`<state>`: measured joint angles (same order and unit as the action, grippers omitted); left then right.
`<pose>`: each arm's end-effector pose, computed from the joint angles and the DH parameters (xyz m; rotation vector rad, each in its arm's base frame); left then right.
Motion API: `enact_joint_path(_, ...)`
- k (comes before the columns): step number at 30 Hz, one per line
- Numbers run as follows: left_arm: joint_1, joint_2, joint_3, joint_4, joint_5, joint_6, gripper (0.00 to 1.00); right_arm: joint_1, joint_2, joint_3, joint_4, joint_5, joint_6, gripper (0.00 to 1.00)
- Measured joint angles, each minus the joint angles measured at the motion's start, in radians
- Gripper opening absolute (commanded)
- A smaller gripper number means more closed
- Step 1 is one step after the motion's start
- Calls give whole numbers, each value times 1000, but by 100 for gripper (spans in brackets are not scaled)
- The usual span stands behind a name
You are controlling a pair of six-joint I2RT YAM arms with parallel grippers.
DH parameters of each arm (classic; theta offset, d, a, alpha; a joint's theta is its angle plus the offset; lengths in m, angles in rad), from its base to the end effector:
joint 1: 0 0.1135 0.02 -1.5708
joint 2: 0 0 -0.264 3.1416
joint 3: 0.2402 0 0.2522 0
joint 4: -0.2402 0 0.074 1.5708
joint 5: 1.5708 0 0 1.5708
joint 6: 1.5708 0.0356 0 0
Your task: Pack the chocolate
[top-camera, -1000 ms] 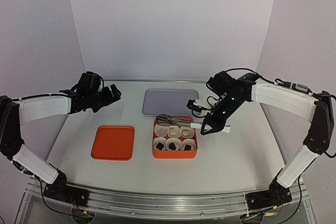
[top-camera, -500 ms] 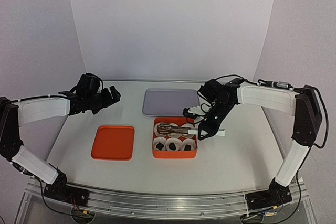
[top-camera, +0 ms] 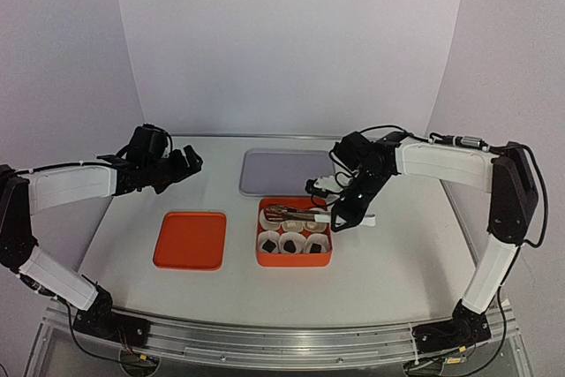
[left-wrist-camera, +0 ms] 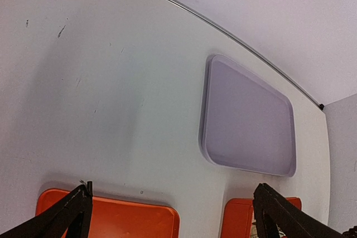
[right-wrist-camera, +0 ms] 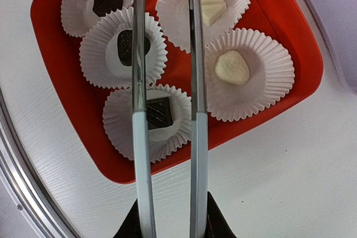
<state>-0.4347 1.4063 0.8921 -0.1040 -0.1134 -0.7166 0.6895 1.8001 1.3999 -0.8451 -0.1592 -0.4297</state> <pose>0.2817 -0.1263 0.2423 -0.3784 2.2014 -0.5208 0.2772 0.2358 0.2270 -1.5315 2.3753 0.2836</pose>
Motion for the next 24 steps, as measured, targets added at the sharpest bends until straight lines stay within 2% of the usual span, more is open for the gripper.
enact_joint_path(24, 0, -2, 0, 0, 6, -25, 100, 2, 50, 12, 27, 40, -16, 4)
